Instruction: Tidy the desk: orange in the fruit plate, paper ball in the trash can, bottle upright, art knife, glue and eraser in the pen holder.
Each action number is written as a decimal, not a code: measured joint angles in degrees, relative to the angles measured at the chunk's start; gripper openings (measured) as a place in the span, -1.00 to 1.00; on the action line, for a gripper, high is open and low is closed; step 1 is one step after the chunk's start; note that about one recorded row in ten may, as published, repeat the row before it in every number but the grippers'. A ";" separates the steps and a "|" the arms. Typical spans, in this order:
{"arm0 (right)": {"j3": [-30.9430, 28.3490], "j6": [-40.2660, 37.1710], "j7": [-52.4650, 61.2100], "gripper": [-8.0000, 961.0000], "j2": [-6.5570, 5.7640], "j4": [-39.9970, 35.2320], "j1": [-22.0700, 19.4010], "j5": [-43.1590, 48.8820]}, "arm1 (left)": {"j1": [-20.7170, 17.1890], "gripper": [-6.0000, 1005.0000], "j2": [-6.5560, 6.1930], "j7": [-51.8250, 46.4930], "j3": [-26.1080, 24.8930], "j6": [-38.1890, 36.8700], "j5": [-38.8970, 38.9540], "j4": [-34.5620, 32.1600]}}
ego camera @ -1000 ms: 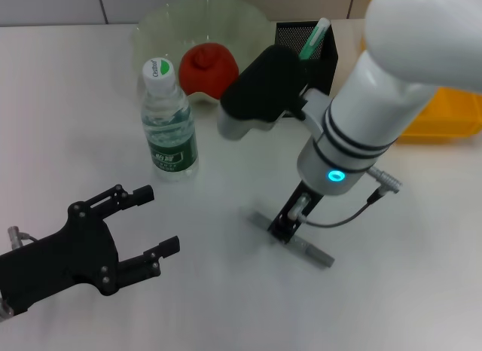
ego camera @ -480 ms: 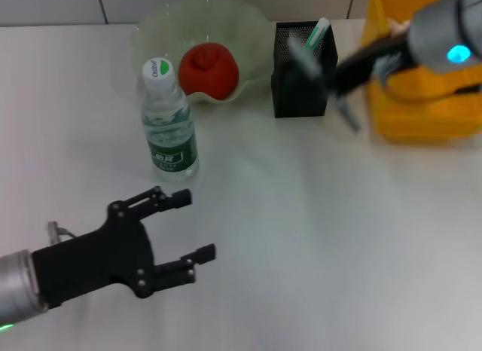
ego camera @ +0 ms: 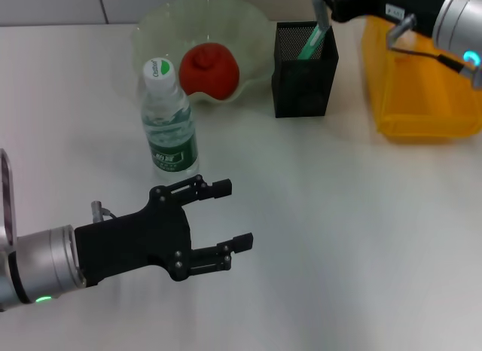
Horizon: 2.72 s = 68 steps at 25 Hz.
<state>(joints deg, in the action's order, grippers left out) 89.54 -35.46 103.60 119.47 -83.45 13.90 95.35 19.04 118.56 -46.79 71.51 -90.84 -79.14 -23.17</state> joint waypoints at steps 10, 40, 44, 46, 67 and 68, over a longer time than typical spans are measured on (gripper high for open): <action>-0.93 -12.63 -53.09 -0.76 -0.20 30.73 4.18 -54.21 | 0.61 0.56 0.00 -0.06 0.09 0.40 -0.15 0.06; -10.19 -35.86 -61.02 -0.51 -0.38 59.43 11.14 -58.32 | 1.09 0.56 -0.07 -0.76 0.12 0.10 -0.21 -0.48; -10.70 -45.91 -54.03 -0.48 -2.19 56.19 4.23 -55.29 | 1.10 0.56 -0.15 -1.06 0.12 0.01 -0.29 -0.48; -10.87 -48.89 -48.96 -0.39 -3.81 53.87 0.81 -50.60 | 1.24 0.56 -0.22 -1.81 0.12 0.01 -0.38 -0.49; -27.62 -61.91 -48.87 0.76 -4.24 48.94 -3.71 -8.11 | 1.40 0.56 -0.36 -6.67 0.01 0.56 -4.18 -4.16; -27.65 -61.83 -48.88 0.76 -4.10 48.84 -3.73 -8.10 | 1.41 0.56 -0.35 -6.67 -0.03 0.56 -4.18 -4.16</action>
<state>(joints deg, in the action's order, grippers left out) 61.90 -97.29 54.72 115.37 -34.61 10.17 87.25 20.45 118.20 -53.46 71.48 -90.27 -83.32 -27.33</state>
